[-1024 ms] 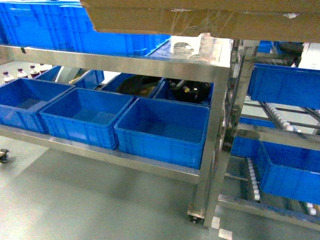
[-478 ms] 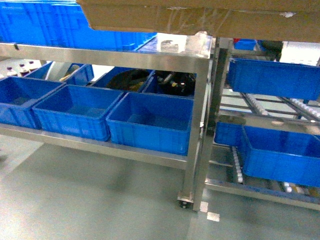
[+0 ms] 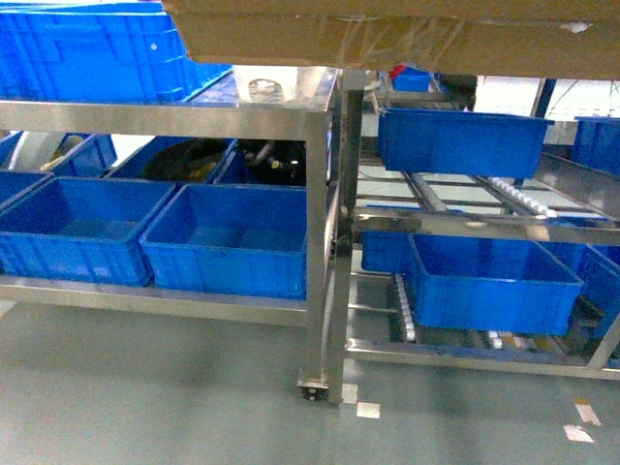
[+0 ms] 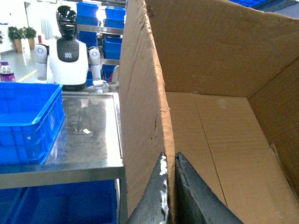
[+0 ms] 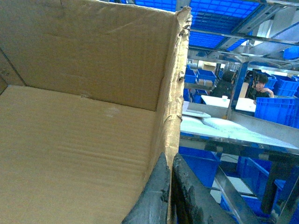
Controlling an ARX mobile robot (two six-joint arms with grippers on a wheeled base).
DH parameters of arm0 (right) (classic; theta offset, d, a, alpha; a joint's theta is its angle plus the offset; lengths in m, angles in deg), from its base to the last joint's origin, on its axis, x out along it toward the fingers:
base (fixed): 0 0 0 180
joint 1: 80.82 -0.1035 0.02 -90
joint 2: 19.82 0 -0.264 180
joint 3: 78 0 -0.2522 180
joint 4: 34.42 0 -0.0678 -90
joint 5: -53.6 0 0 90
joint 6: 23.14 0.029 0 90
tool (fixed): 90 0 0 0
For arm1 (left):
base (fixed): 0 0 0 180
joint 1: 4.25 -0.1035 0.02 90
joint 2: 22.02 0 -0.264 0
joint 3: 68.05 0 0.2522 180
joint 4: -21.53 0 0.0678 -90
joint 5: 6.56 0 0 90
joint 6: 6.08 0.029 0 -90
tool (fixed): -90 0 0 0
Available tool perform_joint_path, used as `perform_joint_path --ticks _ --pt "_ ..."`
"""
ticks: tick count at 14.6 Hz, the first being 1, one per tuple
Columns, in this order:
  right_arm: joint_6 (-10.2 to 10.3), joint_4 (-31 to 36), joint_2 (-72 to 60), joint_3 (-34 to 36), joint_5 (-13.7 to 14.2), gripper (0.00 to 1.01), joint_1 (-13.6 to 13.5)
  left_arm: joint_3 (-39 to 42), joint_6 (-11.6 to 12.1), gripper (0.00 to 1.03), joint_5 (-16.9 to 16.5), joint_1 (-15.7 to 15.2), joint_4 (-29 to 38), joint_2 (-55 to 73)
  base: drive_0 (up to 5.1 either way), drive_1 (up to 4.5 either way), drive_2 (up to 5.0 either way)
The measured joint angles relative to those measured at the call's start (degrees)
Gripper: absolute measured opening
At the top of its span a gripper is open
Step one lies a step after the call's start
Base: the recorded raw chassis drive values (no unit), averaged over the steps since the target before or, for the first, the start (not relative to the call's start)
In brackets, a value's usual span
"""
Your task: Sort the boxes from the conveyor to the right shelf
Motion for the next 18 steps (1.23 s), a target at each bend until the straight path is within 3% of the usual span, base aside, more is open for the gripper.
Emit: perform_joint_path --ticks 10,18 --pt "0.0 0.2 -0.1 0.0 -0.1 0.02 -0.4 0.0 0.0 0.02 0.3 -0.3 0.1 -0.1 4.8 -3.58 -0.9" --pt "0.0 0.1 -0.2 0.0 0.0 0.02 -0.4 0.0 0.0 0.02 0.3 -0.3 0.0 -0.1 4.7 -2.33 -2.3"
